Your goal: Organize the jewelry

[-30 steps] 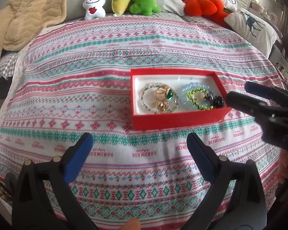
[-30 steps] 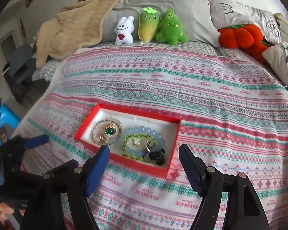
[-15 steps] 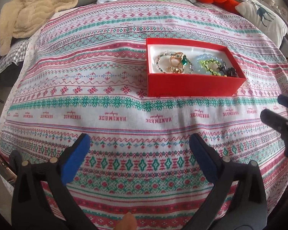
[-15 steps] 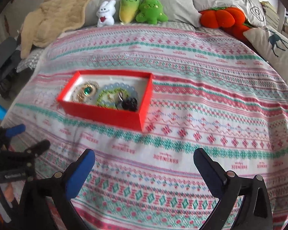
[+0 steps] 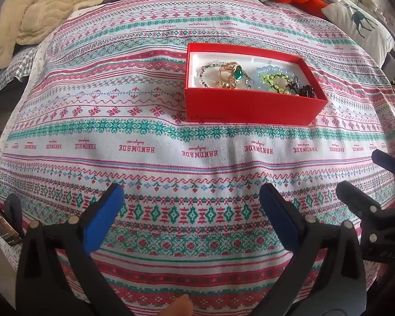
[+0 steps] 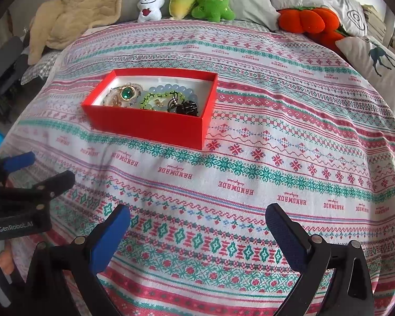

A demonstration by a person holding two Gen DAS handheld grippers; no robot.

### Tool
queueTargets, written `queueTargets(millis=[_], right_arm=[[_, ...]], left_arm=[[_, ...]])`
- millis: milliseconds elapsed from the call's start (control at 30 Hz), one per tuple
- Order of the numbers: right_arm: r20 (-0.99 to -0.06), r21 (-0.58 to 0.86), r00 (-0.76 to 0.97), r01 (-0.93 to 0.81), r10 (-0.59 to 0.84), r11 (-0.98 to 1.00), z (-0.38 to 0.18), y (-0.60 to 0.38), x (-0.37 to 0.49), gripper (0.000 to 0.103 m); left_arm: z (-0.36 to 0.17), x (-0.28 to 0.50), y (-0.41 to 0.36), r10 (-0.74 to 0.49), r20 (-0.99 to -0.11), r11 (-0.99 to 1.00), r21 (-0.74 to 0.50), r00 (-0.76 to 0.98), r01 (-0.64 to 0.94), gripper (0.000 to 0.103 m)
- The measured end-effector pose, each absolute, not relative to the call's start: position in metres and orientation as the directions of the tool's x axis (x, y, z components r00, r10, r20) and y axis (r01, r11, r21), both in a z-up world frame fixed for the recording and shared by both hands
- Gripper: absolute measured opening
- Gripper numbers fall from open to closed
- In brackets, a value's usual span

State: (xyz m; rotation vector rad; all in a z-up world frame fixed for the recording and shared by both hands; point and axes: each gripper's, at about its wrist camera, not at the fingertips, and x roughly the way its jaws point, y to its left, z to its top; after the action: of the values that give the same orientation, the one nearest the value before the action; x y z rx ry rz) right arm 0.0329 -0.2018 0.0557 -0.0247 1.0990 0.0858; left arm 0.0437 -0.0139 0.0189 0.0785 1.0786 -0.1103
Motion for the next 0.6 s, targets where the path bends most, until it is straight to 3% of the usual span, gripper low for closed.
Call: queueTargets(millis=[600], right_arm=[[-0.894,0.039,0.445,-0.053,0.058,0.998,0.0526,-0.2059,0.0370,0.103]], left_arm=[[0.0150,0.0433,-0.0150,-0.051,-0.889,0.992,0.008,0.455,0.127,0.102]])
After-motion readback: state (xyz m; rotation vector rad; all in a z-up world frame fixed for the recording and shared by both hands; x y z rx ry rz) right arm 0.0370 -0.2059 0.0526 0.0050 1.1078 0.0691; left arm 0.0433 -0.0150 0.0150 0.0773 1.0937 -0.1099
